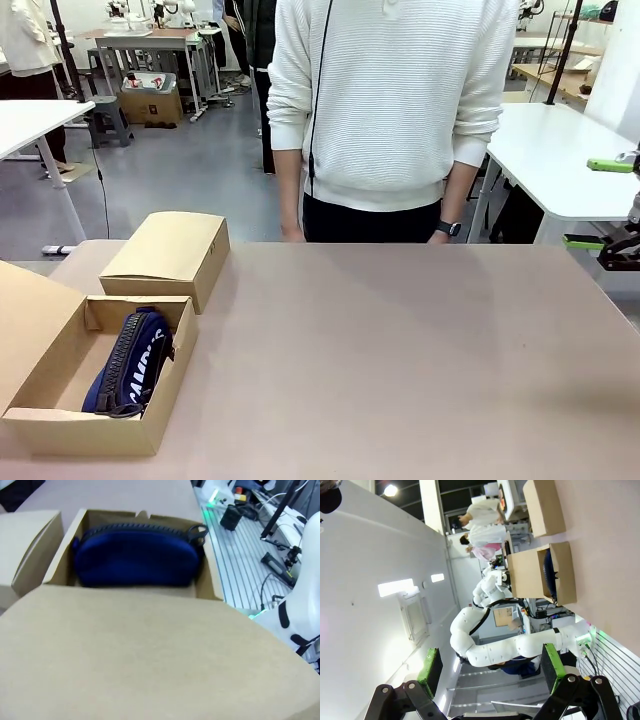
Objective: Place items inside the box.
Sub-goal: Close the lid of the Mailer Box closest to the robot.
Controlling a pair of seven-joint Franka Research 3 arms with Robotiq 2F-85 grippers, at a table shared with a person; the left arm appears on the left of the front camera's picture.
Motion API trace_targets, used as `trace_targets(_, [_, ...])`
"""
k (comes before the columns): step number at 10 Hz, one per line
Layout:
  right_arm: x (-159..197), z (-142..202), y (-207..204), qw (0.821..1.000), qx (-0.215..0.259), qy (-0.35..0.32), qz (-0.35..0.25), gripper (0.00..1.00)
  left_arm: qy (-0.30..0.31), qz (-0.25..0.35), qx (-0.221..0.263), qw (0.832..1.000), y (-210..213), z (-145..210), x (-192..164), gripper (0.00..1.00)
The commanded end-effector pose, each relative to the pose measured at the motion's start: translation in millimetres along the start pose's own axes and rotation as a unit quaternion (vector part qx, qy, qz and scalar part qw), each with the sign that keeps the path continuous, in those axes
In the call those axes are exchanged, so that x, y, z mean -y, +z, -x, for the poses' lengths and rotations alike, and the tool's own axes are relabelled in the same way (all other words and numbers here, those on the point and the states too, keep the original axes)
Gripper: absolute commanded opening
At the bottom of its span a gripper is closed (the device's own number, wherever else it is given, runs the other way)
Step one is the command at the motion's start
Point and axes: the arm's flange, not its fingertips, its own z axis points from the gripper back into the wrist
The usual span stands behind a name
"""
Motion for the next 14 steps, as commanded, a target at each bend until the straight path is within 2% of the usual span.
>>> trace_targets(1, [-4.9, 1.5, 1.2, 1.0, -0.001, -0.009, -0.008, 1.0, -0.035, 0.003, 0.026, 0.999, -3.3, -13.4, 15.0, 1.0])
trace_targets(4, [-4.9, 1.5, 1.2, 1.0, -0.001, -0.009, -0.008, 1.0, -0.033, 0.004, 0.061, 0.998, -8.7, -44.1, 32.1, 1.0])
trace_targets(6, [-4.9, 1.5, 1.2, 1.0, -0.001, -0.009, -0.008, 1.0, -0.028, 0.009, 0.087, 0.996, -26.7, -71.4, 36.7, 1.0])
trace_targets(9, [-4.9, 1.5, 1.2, 1.0, -0.001, -0.009, -0.008, 1.0, -0.057, -0.018, 0.079, 0.995, -63.4, -104.6, 21.3, 1.0])
trace_targets(12, [-4.9, 1.5, 1.2, 1.0, -0.001, -0.009, -0.008, 1.0, -0.064, -0.024, 0.1, 0.993, -102.5, -118.8, 8.9, 1.0])
trace_targets(14, [-4.9, 1.5, 1.2, 1.0, -0.001, -0.009, -0.008, 1.0, -0.057, 0.001, 0.129, 0.99, -134.3, -119.3, 10.5, 1.0])
